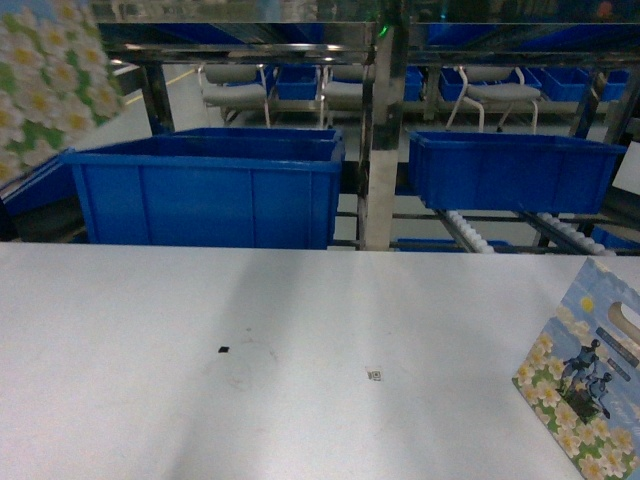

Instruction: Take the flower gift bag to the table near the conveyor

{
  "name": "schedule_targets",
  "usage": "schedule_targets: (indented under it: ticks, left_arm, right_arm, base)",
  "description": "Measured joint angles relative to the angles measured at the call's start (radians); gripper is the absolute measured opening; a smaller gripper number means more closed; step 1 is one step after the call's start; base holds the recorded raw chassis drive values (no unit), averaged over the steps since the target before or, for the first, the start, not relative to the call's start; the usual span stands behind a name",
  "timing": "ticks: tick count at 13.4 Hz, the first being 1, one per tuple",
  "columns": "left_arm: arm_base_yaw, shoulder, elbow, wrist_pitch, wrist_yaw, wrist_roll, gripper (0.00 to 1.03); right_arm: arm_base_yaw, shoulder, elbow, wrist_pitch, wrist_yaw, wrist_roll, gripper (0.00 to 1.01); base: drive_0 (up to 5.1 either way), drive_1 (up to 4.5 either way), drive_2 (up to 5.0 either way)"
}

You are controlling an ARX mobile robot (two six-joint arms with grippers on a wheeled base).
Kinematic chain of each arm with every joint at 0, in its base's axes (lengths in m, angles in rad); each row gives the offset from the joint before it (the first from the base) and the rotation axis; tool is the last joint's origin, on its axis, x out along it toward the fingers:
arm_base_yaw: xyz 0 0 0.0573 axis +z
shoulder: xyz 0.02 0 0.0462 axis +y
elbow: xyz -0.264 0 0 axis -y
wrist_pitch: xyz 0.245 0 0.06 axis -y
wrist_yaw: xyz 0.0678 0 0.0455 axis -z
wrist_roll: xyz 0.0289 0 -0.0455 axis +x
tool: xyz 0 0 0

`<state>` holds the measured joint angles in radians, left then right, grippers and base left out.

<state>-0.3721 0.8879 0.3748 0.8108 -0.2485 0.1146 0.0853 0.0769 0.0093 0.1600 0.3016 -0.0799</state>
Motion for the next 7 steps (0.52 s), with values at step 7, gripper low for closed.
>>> schedule_targets:
  ticks: [7]
  left_arm:
    - [-0.039,0.509,0.076,0.387,-0.148,-0.045,0.02]
  right_arm:
    - [0.000,0.000,0.000,0.000,0.000,0.000,0.98]
  base:
    - [0.0,0.00,0.0]
